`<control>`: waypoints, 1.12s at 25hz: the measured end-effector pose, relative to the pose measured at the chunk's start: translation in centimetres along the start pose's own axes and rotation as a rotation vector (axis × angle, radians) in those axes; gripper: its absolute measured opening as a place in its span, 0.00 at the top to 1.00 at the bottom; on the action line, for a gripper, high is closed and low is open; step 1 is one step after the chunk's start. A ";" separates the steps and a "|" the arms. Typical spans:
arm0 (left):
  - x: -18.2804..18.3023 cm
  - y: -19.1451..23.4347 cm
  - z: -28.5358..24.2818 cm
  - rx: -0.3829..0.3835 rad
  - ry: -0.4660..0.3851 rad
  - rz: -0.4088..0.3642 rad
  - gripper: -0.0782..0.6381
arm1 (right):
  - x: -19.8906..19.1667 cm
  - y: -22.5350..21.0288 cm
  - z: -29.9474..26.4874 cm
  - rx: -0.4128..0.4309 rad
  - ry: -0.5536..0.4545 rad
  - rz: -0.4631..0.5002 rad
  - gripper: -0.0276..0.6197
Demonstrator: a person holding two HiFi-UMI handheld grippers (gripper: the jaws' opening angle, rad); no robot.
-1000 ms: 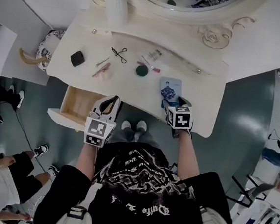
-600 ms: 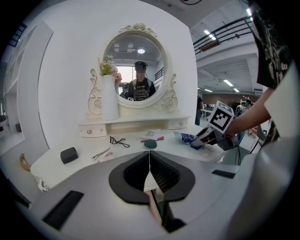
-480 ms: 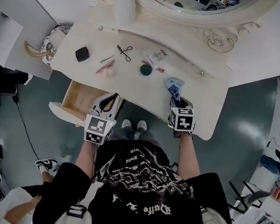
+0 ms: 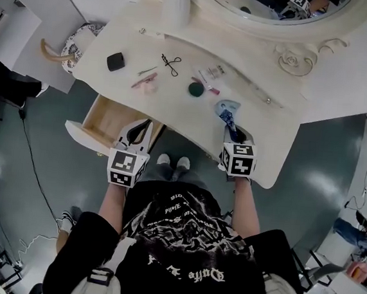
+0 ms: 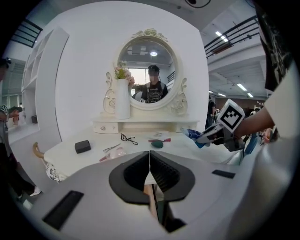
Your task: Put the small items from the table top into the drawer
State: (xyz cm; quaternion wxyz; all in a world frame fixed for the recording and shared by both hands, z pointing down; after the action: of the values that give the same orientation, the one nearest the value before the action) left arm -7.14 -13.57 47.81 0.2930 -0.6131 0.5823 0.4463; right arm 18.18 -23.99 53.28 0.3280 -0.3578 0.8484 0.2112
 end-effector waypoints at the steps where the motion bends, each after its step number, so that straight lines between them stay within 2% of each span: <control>1: -0.1 0.1 0.3 0.015 -0.002 0.004 0.87 | 0.2 0.1 0.1 0.008 -0.006 0.009 0.88; 8: -0.6 0.9 2.1 0.112 -0.032 0.061 0.87 | 2.6 1.8 0.2 0.094 -0.066 0.102 0.88; 17: -1.4 2.7 4.5 0.237 -0.037 0.105 0.87 | 5.4 7.2 -1.0 0.280 -0.107 0.231 0.89; 28: -2.3 6.5 8.0 0.327 -0.096 0.171 0.87 | 9.1 15.7 -1.7 0.422 -0.153 0.391 0.89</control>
State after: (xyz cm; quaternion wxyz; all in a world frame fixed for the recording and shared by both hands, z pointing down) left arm -14.97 -6.51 47.45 0.3771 -0.4837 0.6824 0.3978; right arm 0.97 -18.92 49.95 0.4114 -0.0944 0.8991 0.1157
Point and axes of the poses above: the fingertips, and each gripper's own axes: z backward along the fingers, y to its left, x out of its top, the point moved 3 cm from there along z, backward along the fingers, and after that the axes turned 9 degrees about z, right-handed, at the moved point
